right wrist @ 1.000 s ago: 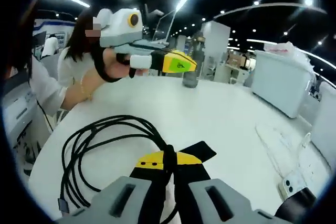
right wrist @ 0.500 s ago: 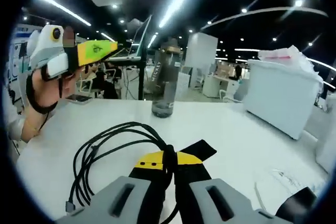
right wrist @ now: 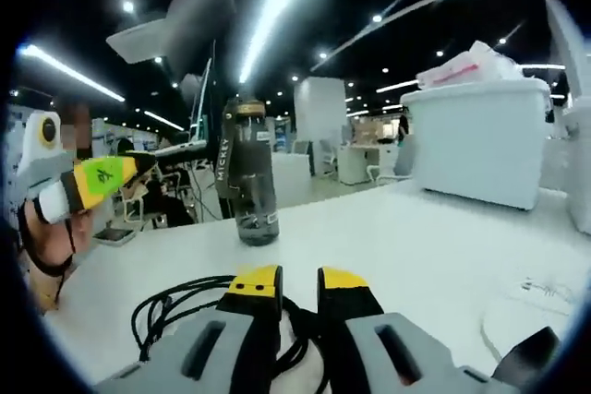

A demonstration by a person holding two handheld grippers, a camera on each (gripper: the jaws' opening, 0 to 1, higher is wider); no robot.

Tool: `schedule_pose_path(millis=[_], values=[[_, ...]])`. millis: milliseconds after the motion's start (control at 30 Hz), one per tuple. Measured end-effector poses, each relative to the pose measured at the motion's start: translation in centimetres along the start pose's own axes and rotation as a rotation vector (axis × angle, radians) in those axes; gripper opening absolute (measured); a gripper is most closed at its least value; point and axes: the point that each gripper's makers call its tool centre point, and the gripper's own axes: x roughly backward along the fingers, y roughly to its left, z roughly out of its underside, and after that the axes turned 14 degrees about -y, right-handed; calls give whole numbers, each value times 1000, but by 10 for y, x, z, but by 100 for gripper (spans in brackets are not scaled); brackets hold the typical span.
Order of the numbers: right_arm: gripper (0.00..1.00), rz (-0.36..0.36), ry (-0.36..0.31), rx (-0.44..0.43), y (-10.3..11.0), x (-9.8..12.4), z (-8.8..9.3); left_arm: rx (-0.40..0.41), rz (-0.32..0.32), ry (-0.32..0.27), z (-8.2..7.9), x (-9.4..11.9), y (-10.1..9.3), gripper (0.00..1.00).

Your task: Coil the Type-C to USB data cable on the desktop and secure it with Velcro straps.

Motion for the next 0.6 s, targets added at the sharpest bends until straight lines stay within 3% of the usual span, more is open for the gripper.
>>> schedule_pose_path(millis=[100,267,367,467,567,600], values=[[18,66,-66,1,-8,30,-20,50,9,1,7,0,-4,21],[22,72,-169,-2,-5,97,-56,66,39,20,20,-5,-12,22],[29,191,-200,85,-16,159,-79,60,69,23,22,-6,-21,22],[29,311,-214,166,-30,218,-93,-11,126,32,19,-8,-36,23],[29,393,-245,120,-41,264,-97,-9,156,38,8,-8,-53,23],[30,449,-247,96,-50,283,-96,-2,167,29,2,-7,-60,25]])
